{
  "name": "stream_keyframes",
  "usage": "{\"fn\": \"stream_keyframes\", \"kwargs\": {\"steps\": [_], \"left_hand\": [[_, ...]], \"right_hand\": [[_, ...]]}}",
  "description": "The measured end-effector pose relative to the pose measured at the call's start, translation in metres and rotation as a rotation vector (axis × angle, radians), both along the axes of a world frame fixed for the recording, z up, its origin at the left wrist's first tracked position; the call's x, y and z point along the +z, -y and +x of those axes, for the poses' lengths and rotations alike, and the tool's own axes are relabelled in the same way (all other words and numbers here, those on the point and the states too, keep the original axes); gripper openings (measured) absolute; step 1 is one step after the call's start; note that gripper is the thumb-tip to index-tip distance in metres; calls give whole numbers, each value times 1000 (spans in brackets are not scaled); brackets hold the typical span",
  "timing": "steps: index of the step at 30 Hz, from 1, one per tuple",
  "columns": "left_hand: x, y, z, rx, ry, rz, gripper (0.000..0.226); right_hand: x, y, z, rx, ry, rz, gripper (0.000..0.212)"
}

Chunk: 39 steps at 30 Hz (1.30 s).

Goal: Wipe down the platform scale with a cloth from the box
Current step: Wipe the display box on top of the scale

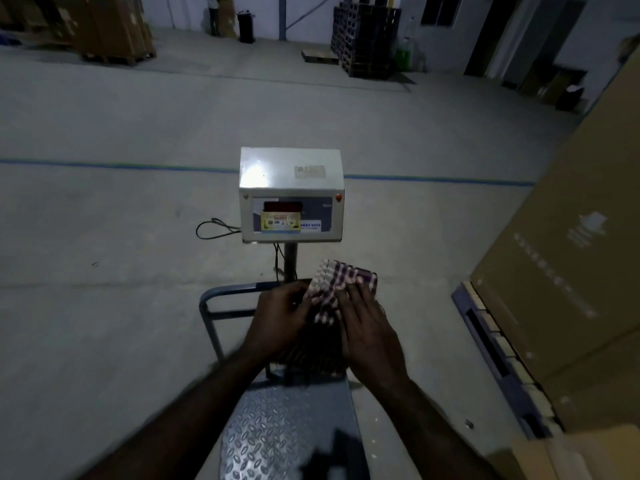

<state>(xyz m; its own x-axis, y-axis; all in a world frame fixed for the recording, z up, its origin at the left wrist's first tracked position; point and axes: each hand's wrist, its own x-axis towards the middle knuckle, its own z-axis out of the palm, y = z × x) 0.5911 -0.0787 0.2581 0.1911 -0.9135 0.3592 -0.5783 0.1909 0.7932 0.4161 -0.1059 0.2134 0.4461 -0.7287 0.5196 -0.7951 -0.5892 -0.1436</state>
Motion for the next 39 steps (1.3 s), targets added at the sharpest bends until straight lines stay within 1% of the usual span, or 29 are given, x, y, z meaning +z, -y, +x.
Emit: {"fn": "stream_keyframes", "kwargs": {"steps": [1,3,6,8,9,10,12,14,16,19,22,24,26,28,29,31,32,33,36,39], "left_hand": [[0,-9,0,-2,69,-35,13],[1,-30,2,-5,208,-92,21],[-5,-63,11,-69,427,-158,31],[-8,-86,15,-112,563,-111,58],[-8,-96,17,-110,635,-117,65],[-7,-103,19,-107,710,-164,61],[-6,-117,19,-135,804,-257,44],[-3,-127,17,-191,861,-274,45],[-4,-136,12,-207,901,-284,41],[-5,-144,-1,-203,905,-287,23],[-2,-147,-20,-223,939,-335,23],[-1,-147,-33,-309,970,-390,24],[-2,-145,-47,-405,1010,-406,27],[-3,-144,-63,-445,1026,-395,21],[-3,-145,-72,-449,1016,-371,20],[-1,-145,-91,-450,985,-341,16],[1,-145,-103,-446,967,-339,12],[2,-145,-113,-441,949,-330,14],[5,-145,-143,-397,899,-303,21],[8,-146,-159,-345,815,-270,13]], "right_hand": [[0,-10,0,-22,-13,15,44],[1,-33,1,-54,-45,50,44],[2,-64,5,-105,-116,81,51],[7,-85,8,-125,-145,97,59],[10,-95,9,-123,-151,99,61],[12,-104,9,-120,-158,97,61],[16,-123,6,-122,-168,68,63],[20,-138,1,-131,-171,44,66],[23,-149,-7,-121,-167,23,65],[27,-161,-21,-72,-128,2,61],[27,-170,-36,-54,-100,19,60],[23,-170,-52,-58,-88,29,59],[18,-170,-73,-59,-73,57,65],[12,-172,-98,-65,-28,85,66],[9,-173,-111,-75,16,89,62],[2,-175,-135,-116,127,110,46],[-1,-175,-147,-137,180,156,41],[-5,-175,-159,-154,230,251,40],[-20,-176,-190,-157,385,716,53],[-34,-178,-205,-141,561,995,65]]}}
